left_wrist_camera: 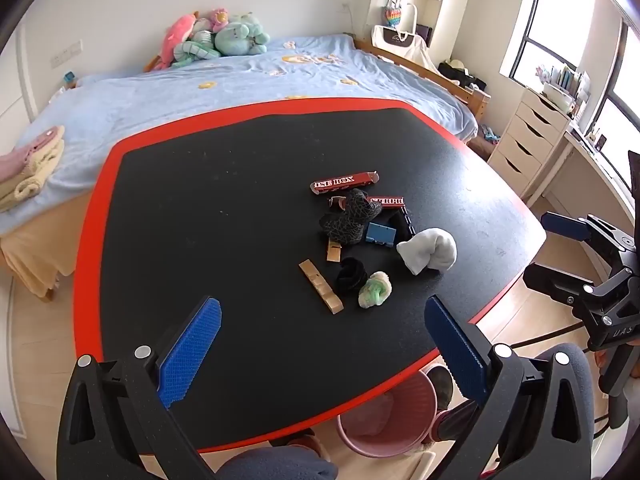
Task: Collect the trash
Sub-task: 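Move the left tool toward the wooden clothespin while the right tool approaches the white sock, then close the left tool on the clothespin while the right tool grasps the white sock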
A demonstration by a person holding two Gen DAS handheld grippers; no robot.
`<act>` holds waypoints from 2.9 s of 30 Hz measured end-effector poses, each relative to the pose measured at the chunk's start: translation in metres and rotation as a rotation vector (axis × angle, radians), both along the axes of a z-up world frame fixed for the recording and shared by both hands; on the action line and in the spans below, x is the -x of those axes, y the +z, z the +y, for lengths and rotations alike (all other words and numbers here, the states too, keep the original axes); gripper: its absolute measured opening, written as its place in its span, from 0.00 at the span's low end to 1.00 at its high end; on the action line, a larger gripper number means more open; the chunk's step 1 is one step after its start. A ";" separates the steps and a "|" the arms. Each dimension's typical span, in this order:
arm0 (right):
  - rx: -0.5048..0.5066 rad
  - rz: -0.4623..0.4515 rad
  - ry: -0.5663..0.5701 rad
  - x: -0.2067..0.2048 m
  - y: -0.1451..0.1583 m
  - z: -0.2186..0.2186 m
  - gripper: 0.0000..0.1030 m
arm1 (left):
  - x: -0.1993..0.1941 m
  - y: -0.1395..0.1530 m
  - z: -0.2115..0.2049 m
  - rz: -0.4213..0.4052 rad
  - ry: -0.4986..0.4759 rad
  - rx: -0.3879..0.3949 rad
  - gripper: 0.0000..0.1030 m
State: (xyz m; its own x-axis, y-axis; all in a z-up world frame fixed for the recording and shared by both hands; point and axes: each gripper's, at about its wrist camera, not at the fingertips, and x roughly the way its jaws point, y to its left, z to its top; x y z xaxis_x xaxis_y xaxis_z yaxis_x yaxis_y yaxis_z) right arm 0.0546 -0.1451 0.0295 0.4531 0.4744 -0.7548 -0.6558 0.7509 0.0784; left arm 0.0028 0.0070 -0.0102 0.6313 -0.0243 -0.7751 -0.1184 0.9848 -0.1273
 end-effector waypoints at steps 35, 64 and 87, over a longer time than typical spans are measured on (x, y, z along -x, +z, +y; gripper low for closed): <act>0.020 0.035 0.003 -0.010 -0.018 0.004 0.97 | -0.020 -0.023 0.004 0.066 0.040 -0.002 0.95; 0.036 0.030 0.015 -0.043 -0.050 0.020 0.97 | -0.071 -0.086 0.012 0.239 0.145 -0.050 0.95; 0.119 0.017 0.123 -0.068 -0.075 0.043 0.82 | -0.084 -0.076 0.022 0.209 0.102 -0.062 0.18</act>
State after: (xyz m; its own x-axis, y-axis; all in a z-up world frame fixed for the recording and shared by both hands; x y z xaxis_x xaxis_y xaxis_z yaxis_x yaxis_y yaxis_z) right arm 0.1222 -0.1026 -0.0456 0.3838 0.4324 -0.8159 -0.7427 0.6696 0.0054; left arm 0.0873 0.0285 -0.0863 0.4535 0.0836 -0.8873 -0.2354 0.9715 -0.0288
